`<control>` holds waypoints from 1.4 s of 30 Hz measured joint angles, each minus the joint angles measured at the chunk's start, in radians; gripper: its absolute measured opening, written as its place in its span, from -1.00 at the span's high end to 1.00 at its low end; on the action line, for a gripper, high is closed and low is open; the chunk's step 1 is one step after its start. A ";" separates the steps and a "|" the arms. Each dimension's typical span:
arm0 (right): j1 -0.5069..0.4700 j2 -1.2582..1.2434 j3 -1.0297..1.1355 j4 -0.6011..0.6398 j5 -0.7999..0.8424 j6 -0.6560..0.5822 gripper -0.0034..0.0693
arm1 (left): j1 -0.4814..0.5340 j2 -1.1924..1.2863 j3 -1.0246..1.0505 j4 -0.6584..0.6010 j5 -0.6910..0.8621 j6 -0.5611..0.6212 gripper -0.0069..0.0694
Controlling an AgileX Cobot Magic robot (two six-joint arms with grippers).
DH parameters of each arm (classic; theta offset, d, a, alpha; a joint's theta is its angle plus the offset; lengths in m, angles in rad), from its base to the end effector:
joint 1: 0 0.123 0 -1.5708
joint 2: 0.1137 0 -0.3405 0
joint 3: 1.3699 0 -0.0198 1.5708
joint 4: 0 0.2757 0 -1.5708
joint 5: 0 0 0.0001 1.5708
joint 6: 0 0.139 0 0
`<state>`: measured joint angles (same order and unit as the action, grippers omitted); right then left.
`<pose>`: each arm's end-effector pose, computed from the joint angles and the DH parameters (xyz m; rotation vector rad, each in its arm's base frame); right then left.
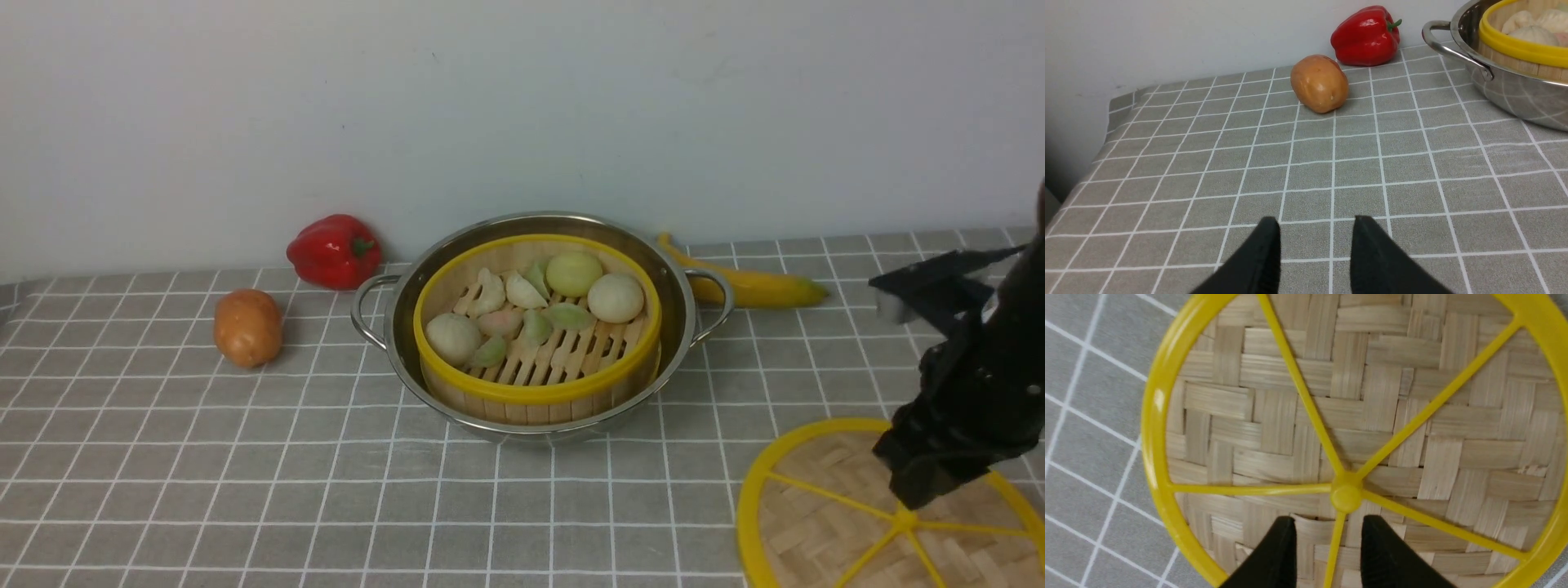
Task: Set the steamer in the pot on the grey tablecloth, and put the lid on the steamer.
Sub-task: 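Move the gripper down to the bamboo steamer lid and grasp its center knob, then place the bamboo steamer lid onto the steamer basket in the pot with the right gripper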
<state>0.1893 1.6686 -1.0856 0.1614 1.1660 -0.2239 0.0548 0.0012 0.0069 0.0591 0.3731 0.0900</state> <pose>0.3020 0.0788 0.2052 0.5193 -3.0006 -0.2242 0.0678 0.0067 0.1633 0.0693 1.8658 0.1583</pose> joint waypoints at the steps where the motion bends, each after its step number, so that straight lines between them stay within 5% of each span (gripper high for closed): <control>1: 0.000 0.016 -0.001 -0.003 -0.003 0.003 0.24 | 0.000 0.000 0.000 0.000 0.000 0.000 0.19; 19: 0.000 0.117 -0.002 -0.010 -0.035 0.029 0.24 | 0.000 0.000 0.000 0.000 0.000 0.000 0.18; 25: 0.000 0.117 -0.002 -0.010 -0.009 0.032 0.51 | 0.000 0.000 0.000 0.000 0.000 0.000 0.18; 32: 0.000 0.117 -0.005 -0.011 -0.014 0.031 0.51 | 0.000 0.000 0.000 0.000 0.000 0.000 0.18; 42: 0.000 0.059 -0.197 -0.037 0.014 0.032 0.51 | 0.000 0.000 0.000 0.000 0.000 0.000 0.18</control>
<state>0.1893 1.7275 -1.2829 0.1241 1.1801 -0.1917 0.0548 0.0012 0.0069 0.0591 0.3731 0.0900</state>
